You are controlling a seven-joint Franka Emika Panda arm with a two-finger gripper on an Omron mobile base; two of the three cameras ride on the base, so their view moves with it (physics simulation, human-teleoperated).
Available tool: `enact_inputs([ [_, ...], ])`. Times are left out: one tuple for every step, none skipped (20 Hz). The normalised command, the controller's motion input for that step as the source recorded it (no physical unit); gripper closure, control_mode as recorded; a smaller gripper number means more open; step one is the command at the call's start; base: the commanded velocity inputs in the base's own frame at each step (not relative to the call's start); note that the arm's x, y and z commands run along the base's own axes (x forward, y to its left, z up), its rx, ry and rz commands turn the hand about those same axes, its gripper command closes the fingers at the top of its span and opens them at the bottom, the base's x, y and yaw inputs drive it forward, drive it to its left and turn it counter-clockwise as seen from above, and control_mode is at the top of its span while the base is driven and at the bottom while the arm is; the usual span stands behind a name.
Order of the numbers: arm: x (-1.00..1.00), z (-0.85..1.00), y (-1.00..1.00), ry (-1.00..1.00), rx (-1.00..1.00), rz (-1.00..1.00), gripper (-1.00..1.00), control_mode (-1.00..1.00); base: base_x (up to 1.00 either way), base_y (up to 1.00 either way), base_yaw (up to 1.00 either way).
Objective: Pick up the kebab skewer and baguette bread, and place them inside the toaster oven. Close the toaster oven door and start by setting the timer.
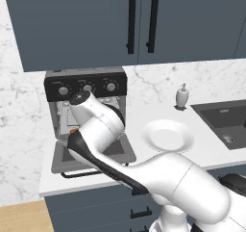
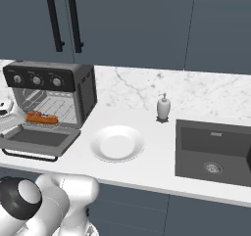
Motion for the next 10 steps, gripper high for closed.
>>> enact_inputs([
  [-0.05, -0.47, -0.10, 0.03, 0.12, -0.38, -1.00, -1.00, 0.00, 0.00, 0.00],
  [0.00, -0.46, -0.03, 0.00, 0.11, -0.35, -1.00, -1.00, 0.00, 0.00, 0.00],
  [0.00, -0.33, -0.06, 0.00, 0.07, -0.30, -1.00, -1.00, 0.00, 0.00, 0.00],
  [0.06, -0.22, -0.14, 0.00, 0.07, -0.27, -1.00, -1.00, 0.00, 0.00, 0.00],
  [0.00, -0.19, -0.17, 0.00, 0.08, -0.24, -1.00, -1.00, 0.00, 0.00, 0.00],
  [0.00, -0.19, -0.15, -0.02, 0.08, -0.22, -1.00, -1.00, 0.00, 0.00, 0.00],
  [-0.11, -0.33, 0.00, -0.08, 0.06, -0.21, -1.00, -1.00, 0.00, 0.00, 0.00],
  [0.00, -0.19, 0.00, -0.12, 0.04, -0.21, -1.00, -1.00, 0.00, 0.00, 0.00],
  [0.00, -0.11, 0.00, -0.12, 0.04, -0.22, -1.00, -1.00, 0.00, 0.00, 0.00],
  [0.07, -0.02, -0.01, -0.08, 0.03, -0.22, -1.00, -1.00, 0.00, 0.00, 0.00],
])
